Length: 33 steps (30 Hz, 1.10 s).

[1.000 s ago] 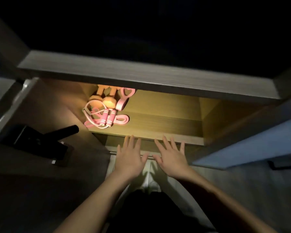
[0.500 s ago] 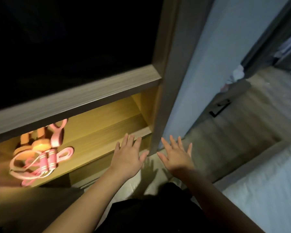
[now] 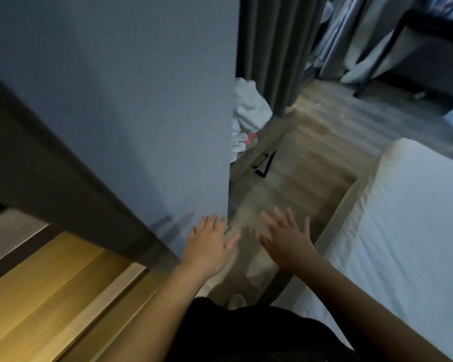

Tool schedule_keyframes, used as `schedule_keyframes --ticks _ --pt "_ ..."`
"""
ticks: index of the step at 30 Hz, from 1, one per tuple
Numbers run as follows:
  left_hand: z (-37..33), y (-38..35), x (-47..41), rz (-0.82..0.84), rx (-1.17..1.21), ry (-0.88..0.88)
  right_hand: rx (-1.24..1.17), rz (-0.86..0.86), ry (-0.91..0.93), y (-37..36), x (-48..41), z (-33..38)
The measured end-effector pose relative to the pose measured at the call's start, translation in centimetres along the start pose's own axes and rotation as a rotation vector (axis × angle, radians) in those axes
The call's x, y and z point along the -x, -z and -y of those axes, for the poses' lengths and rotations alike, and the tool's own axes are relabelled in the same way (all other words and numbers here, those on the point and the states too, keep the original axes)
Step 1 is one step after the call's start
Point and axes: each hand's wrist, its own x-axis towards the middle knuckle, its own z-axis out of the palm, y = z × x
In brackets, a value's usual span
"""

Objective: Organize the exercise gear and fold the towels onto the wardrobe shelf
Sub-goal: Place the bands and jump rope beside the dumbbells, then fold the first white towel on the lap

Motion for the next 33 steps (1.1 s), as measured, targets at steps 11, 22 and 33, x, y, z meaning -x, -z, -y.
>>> schedule_keyframes --ticks 11,22,33 --pt "-6.2 2.0 -12.8 0.06 -0.073 -0.046 -0.1 -0.03 -0.102 3.4 -8.0 -8.2" --pt "-10.5 8.7 -32.7 -0.025 -0.039 0.025 -0.102 0.002 -0.051 13.3 -25.8 -16.3" --pt "-11.0 13.2 -44.5 -0.154 0.113 0.379 -0.001 0.086 0.266 19.8 -43.5 -20.0"
